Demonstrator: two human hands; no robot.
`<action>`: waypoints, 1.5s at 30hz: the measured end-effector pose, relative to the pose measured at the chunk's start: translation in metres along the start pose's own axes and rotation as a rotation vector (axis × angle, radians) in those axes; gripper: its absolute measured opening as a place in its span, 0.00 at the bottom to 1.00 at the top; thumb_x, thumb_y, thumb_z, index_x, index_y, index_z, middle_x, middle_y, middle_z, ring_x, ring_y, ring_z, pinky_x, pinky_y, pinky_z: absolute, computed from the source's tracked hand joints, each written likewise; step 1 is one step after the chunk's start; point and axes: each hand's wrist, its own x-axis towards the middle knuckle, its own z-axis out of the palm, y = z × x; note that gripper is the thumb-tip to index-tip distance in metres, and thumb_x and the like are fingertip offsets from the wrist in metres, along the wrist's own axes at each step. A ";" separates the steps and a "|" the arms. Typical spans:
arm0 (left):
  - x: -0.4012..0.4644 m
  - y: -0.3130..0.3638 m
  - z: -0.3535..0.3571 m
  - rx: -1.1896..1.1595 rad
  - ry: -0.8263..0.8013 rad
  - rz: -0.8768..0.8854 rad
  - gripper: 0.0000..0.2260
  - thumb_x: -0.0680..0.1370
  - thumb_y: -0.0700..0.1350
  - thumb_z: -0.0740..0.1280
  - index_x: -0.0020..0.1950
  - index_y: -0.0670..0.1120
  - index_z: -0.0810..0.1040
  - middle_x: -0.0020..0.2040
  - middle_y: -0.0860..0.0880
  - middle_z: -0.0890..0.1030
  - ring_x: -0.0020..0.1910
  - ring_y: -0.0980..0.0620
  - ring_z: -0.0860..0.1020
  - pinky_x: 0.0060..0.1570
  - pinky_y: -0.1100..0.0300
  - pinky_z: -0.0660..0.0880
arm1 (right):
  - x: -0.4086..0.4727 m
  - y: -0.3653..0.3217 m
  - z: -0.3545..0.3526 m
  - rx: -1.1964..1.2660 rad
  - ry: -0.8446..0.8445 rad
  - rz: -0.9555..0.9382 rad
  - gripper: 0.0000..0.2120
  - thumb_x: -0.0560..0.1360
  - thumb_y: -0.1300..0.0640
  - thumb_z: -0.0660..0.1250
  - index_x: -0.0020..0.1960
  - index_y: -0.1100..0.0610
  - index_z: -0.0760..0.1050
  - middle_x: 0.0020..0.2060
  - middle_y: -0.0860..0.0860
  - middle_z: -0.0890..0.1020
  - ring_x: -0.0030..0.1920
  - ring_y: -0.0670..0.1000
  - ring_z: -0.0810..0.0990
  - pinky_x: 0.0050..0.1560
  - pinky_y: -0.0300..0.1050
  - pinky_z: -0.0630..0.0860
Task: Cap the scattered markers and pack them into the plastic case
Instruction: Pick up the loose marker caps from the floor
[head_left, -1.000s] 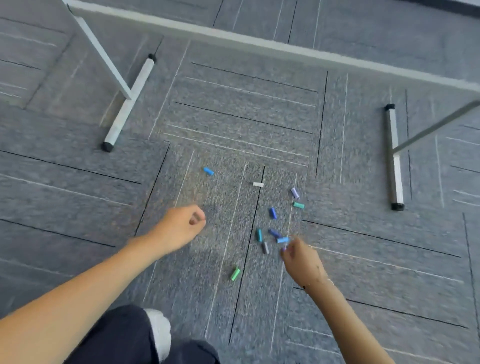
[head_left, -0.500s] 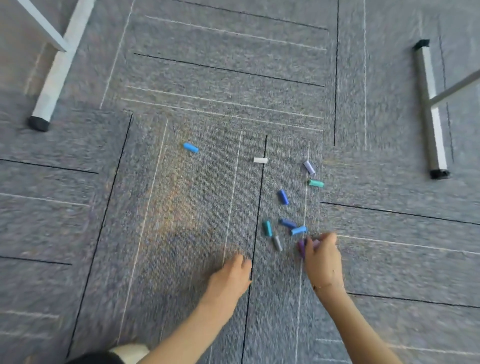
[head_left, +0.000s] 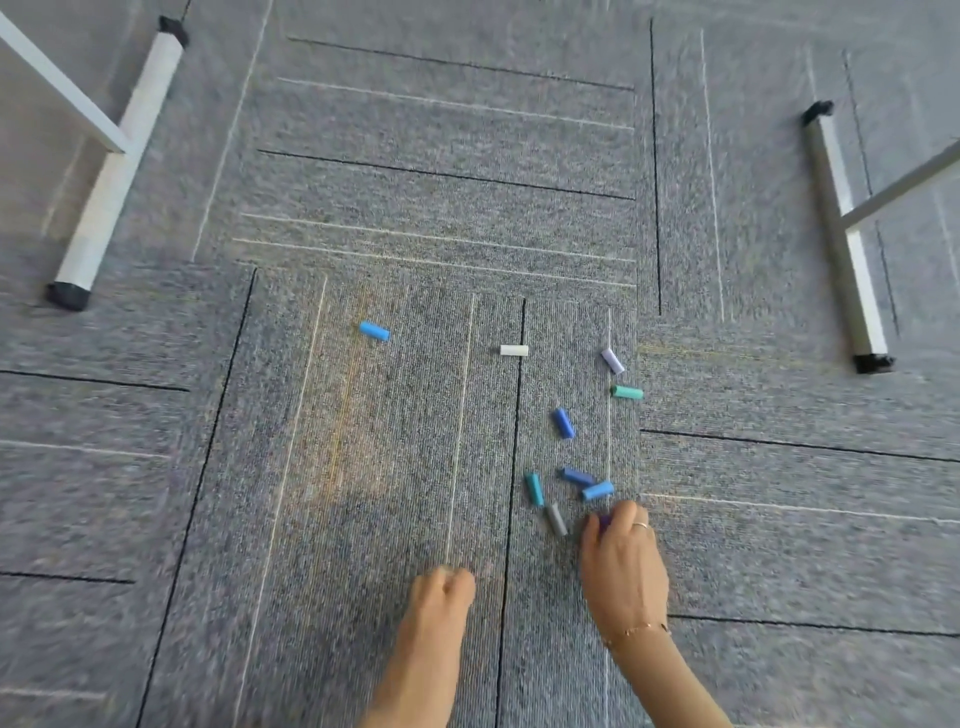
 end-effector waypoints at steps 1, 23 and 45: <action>0.000 0.001 -0.002 -0.136 0.054 -0.089 0.05 0.82 0.41 0.58 0.50 0.51 0.71 0.53 0.54 0.75 0.46 0.59 0.74 0.46 0.65 0.74 | 0.002 0.001 0.000 -0.026 -0.016 -0.011 0.07 0.78 0.57 0.57 0.44 0.60 0.67 0.37 0.52 0.73 0.31 0.50 0.72 0.26 0.33 0.61; 0.179 -0.018 -0.178 0.340 0.414 -0.077 0.23 0.80 0.57 0.55 0.69 0.43 0.62 0.65 0.35 0.64 0.29 0.51 0.73 0.21 0.63 0.65 | 0.033 -0.020 -0.009 0.136 -0.019 0.126 0.17 0.77 0.40 0.55 0.49 0.53 0.59 0.35 0.49 0.77 0.26 0.48 0.75 0.22 0.38 0.64; 0.116 0.022 -0.080 -0.098 0.079 0.031 0.06 0.81 0.46 0.58 0.53 0.46 0.72 0.46 0.52 0.72 0.35 0.59 0.73 0.32 0.66 0.73 | 0.038 -0.012 -0.008 -0.181 -0.182 -0.457 0.51 0.67 0.33 0.18 0.61 0.59 0.68 0.50 0.53 0.76 0.32 0.47 0.72 0.30 0.41 0.77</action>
